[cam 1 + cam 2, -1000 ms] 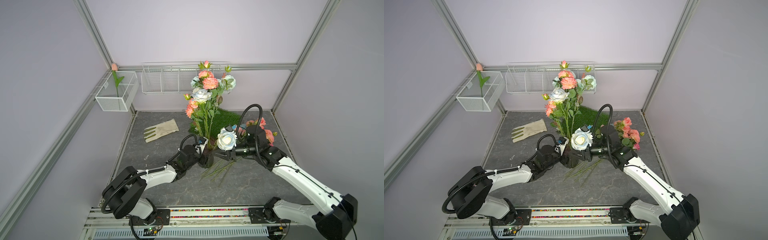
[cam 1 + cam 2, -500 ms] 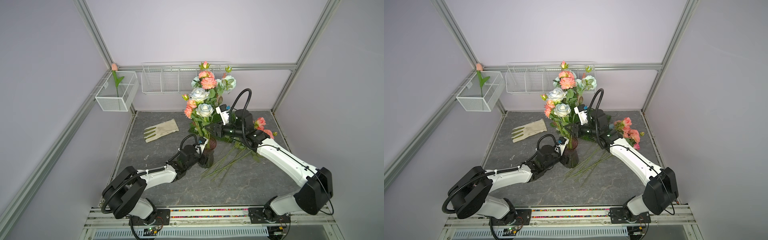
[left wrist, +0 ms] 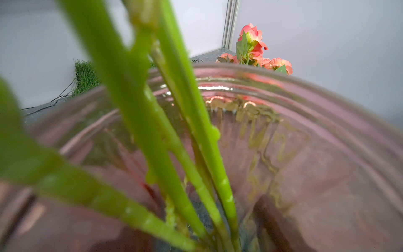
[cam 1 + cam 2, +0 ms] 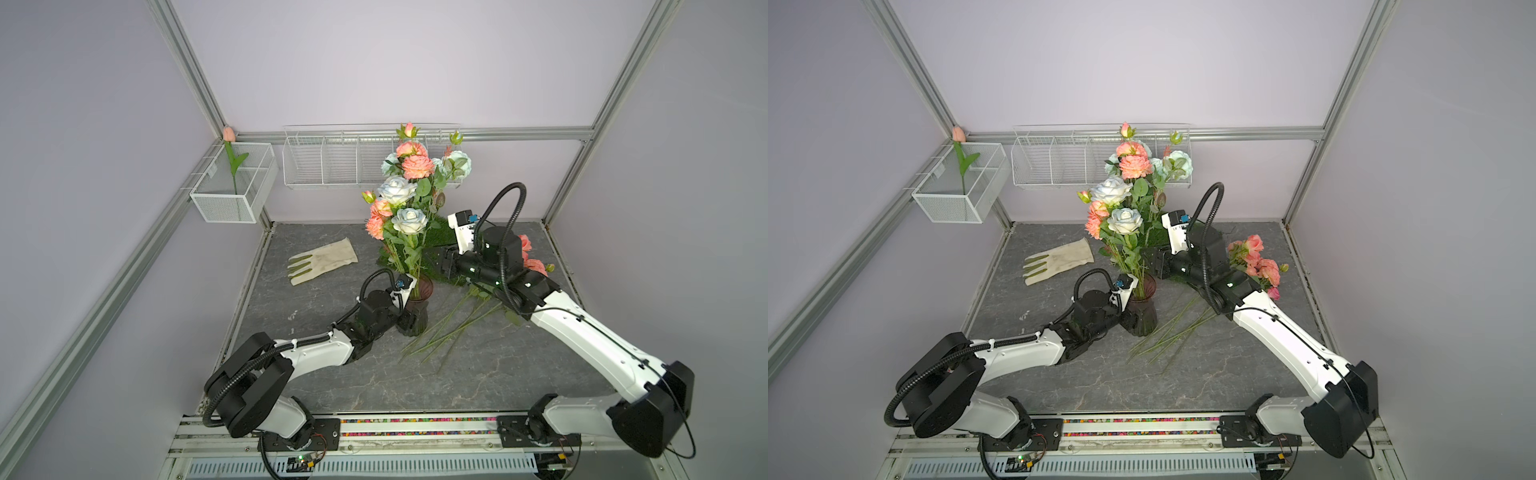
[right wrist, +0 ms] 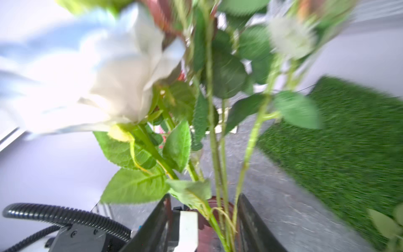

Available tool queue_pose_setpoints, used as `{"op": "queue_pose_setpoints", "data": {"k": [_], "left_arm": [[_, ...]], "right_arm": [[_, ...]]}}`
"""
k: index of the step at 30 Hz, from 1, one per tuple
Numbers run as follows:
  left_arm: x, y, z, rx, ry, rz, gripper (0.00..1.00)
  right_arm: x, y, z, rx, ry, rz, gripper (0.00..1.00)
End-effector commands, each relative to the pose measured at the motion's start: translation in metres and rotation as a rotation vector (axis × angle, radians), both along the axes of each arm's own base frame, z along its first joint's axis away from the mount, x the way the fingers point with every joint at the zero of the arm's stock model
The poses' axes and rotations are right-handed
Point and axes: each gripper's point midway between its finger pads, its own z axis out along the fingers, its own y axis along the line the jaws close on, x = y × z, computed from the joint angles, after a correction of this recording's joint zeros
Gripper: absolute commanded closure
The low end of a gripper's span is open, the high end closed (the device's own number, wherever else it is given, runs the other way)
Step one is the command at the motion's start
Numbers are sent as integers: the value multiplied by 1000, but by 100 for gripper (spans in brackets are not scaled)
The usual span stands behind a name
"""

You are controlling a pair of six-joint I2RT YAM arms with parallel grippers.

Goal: Pick out pink flowers from the vase
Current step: Adjust the flower in the vase.

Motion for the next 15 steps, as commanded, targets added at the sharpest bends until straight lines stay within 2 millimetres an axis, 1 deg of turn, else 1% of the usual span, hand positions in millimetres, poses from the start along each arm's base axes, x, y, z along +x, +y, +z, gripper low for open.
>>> {"op": "queue_pose_setpoints", "data": {"k": [1,3,5,7,9,12,15], "left_arm": [[-16,27,-76,228,165,17,100],[-16,27,-75,227,163,18,100],[-16,27,-74,226,161,18,100],[-16,27,-75,228,162,16,100],[-16,27,-77,233,164,17,100],[-17,27,-78,235,169,15,100],[-16,28,-79,238,169,20,100]], "right_arm": [[14,-27,-13,-34,26,-107,51],[16,-27,-12,-12,29,-76,55],[15,-20,-10,-4,27,-25,64],[12,-7,-5,7,18,49,72],[11,2,0,20,4,94,77],[13,15,3,25,-7,135,79],[20,25,0,33,6,160,80]]}}
